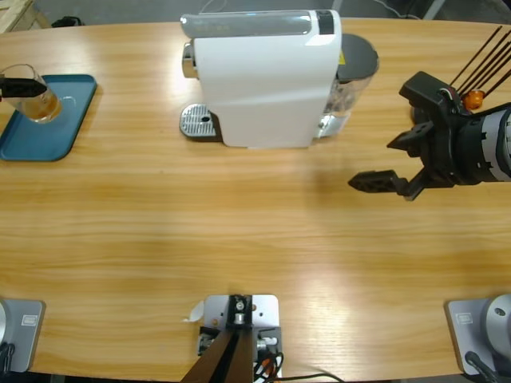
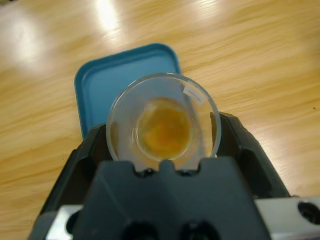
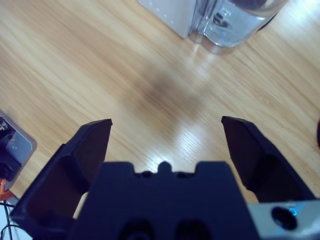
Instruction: Pour coffee
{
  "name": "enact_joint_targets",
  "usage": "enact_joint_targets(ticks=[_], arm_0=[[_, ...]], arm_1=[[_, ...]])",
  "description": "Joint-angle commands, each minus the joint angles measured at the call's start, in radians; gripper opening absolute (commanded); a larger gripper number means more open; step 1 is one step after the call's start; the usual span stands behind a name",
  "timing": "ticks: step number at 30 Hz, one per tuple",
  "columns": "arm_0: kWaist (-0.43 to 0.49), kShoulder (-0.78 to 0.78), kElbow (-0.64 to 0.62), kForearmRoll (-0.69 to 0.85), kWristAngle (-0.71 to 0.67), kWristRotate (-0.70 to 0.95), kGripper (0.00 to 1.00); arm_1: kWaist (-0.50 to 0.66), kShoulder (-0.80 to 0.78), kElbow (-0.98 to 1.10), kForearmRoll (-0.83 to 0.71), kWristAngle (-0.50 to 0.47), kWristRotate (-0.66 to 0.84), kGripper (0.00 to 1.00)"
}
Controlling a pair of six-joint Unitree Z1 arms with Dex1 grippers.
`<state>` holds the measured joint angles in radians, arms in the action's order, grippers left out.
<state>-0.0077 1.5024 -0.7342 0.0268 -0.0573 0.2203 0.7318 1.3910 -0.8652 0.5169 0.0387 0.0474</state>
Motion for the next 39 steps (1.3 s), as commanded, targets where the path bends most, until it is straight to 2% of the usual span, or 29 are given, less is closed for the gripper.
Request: enact_joint_targets(ticks=[1, 8, 17, 18, 19, 20, 21, 22, 29, 34, 37, 39], arm_0=[[0.075, 0.14, 0.015, -0.092, 0.012, -0.041, 0.0], [0.089, 0.192, 0.016, -0.116, -0.004, -0.056, 0.0], [0.091, 0.229, 0.016, -0.136, -0.021, -0.053, 0.0], [0.091, 0.229, 0.017, -0.136, -0.029, -0.051, 0.047], [0.091, 0.226, 0.02, -0.136, -0.03, -0.048, 0.429], [0.089, 0.221, 0.022, -0.136, -0.027, -0.043, 0.854], [0.087, 0.217, 0.024, -0.136, -0.027, -0.041, 0.967], [0.086, 0.212, 0.027, -0.137, -0.027, -0.039, 0.99], [0.086, 0.159, 0.041, -0.137, -0.03, -0.039, 0.991], [0.08, 0.044, 0.056, -0.122, -0.076, -0.039, 0.991], [0.071, -0.076, 0.053, -0.031, -0.082, -0.041, 0.991], [0.063, -0.154, 0.018, 0.093, -0.081, -0.038, 0.991]], arm_1=[[0.011, 0.073, -0.004, -0.022, 0.025, -0.009, 1.0], [0.011, 0.103, -0.025, -0.023, 0.03, -0.009, 1.0], [0.011, 0.068, -0.014, -0.01, 0.028, -0.009, 1.0], [0.011, 0.066, -0.017, -0.005, 0.025, -0.009, 1.0], [0.011, 0.063, -0.02, -0.003, 0.022, -0.009, 1.0], [0.011, 0.06, -0.02, -0.002, 0.017, -0.009, 1.0], [0.011, 0.058, -0.021, -0.001, 0.016, -0.009, 1.0], [0.011, 0.056, -0.022, 0.0, 0.015, -0.009, 1.0], [0.011, 0.019, -0.02, 0.02, 0.008, -0.009, 1.0], [0.011, -0.026, -0.02, 0.049, -0.013, -0.009, 1.0], [0.011, -0.061, -0.02, 0.059, -0.018, -0.009, 1.0], [0.011, -0.089, -0.017, 0.07, -0.024, -0.009, 1.0]])
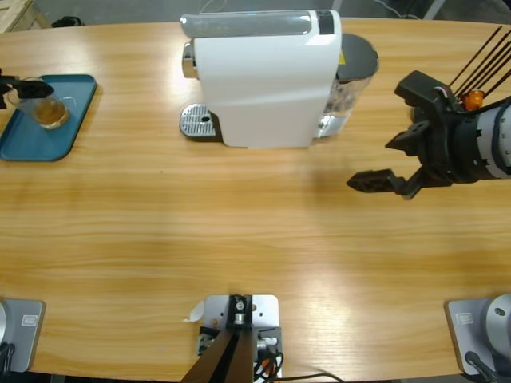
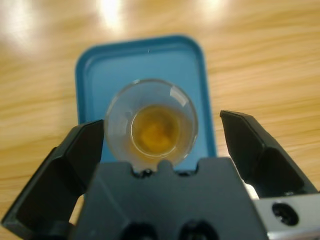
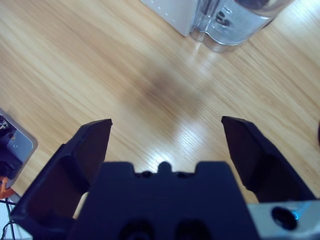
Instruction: Pour coffee
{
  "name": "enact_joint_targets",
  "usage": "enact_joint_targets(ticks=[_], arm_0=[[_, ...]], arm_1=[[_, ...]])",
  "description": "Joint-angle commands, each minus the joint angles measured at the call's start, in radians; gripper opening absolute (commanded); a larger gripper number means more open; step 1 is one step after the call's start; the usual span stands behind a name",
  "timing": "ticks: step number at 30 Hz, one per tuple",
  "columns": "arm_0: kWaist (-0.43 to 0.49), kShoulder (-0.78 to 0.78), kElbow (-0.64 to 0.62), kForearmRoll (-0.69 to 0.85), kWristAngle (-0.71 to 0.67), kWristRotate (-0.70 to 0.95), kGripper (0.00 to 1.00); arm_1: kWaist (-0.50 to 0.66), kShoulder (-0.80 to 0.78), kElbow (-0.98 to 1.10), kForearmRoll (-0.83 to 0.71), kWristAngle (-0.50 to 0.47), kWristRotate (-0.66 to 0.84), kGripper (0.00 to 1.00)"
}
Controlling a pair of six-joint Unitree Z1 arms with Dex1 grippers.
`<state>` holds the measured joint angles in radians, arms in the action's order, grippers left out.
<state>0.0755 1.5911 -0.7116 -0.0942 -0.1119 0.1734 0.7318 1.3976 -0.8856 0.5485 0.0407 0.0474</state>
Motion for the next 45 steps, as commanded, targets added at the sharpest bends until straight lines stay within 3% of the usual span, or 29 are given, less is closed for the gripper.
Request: enact_joint_targets(ticks=[1, 7, 15, 21, 26, 32, 38, 45], arm_0=[[-0.027, -0.269, -0.032, 0.291, -0.027, 0.009, 0.991], [-0.088, -0.414, -0.162, 0.609, -0.026, 0.011, 0.991], [-0.254, -0.598, -0.183, 0.827, -0.023, -0.008, 0.991], [-0.409, -0.665, -0.197, 0.951, -0.057, -0.149, 0.991], [-0.5, -0.67, -0.176, 1.001, -0.119, -0.193, 0.997], [-0.511, -0.731, -0.123, 0.998, -0.198, -0.192, 1.0], [-0.511, -0.856, -0.023, 0.854, -0.205, -0.238, 1.0], [-0.511, -0.888, -0.033, 0.854, -0.187, -0.211, 1.0]], arm_1=[[0.011, -0.109, 0.006, 0.045, -0.03, -0.009, 1.0], [0.011, -0.172, 0.013, 0.077, -0.06, -0.009, 1.0], [0.011, -0.284, 0.043, 0.091, -0.093, -0.009, 1.0], [0.011, -0.301, 0.042, 0.101, -0.105, -0.009, 1.0], [0.011, -0.285, 0.039, 0.102, -0.117, -0.011, 1.0], [0.011, -0.278, 0.038, 0.104, -0.126, -0.014, 1.0], [0.011, -0.289, 0.06, 0.078, -0.147, -0.046, 1.0], [0.011, -0.289, 0.052, 0.088, -0.156, -0.036, 1.0]])
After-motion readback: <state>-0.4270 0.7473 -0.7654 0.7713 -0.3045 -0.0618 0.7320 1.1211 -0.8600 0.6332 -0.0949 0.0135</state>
